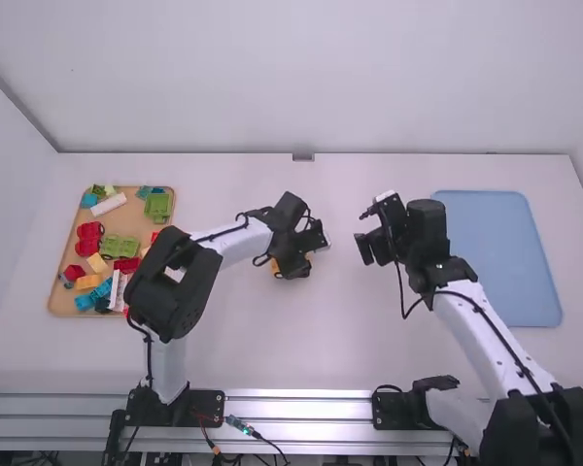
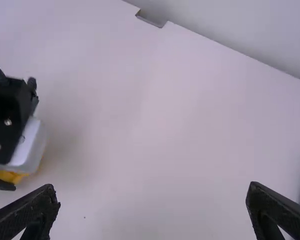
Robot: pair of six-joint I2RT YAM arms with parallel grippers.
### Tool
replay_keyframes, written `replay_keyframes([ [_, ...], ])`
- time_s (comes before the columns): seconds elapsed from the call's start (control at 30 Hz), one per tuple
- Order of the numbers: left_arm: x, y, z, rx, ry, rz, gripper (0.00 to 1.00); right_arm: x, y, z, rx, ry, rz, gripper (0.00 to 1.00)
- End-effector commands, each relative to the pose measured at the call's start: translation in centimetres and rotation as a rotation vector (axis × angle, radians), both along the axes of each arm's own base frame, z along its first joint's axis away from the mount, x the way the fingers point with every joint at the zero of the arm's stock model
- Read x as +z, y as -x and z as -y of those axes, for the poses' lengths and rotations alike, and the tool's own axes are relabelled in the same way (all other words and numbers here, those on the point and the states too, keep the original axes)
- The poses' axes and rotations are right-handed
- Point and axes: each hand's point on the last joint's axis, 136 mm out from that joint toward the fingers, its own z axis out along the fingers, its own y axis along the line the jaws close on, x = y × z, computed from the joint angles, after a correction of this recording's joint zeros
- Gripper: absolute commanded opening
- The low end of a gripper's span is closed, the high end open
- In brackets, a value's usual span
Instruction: Assemble lego blocks to make yellow taxi
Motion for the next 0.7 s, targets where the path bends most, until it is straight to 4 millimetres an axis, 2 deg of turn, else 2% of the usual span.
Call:
replay_keyframes([
  [0.0,0.1,0.8,1.2,-0.020,0.050,-0.024,0.41,-0.3,0.8,1.1,-0.036,-0.005,0.015,0.99],
  [0.13,-0.9,1.0,1.5,-0.030,0.039,-0.001,0.51,-0.1,1.5,2.1,-0.078,-0.030,0.030,0.99],
  [0.23,-1.2,1.1,1.6,-0.036,0.044,0.008,0.68,0.1,1.8,2.6,-0.092,-0.028,0.031,0.99],
  [0.3,-1.2,1.1,1.6,-0.036,0.043,0.009,0.74,0.2,1.9,2.6,-0.091,-0.028,0.034,0.99],
  [0.37,-1.2,1.2,1.7,-0.038,0.040,0.009,0.99,0.2,1.9,2.6,-0.090,-0.030,0.039,1.00],
  [0.6,-0.6,0.3,1.1,-0.017,0.009,0.054,0.99,0.3,2.0,1.9,-0.069,-0.028,0.042,0.99],
  [0.67,1.2,-0.5,0.1,0.008,-0.037,0.088,0.99,0.5,1.9,1.7,-0.057,-0.022,0.055,0.98],
])
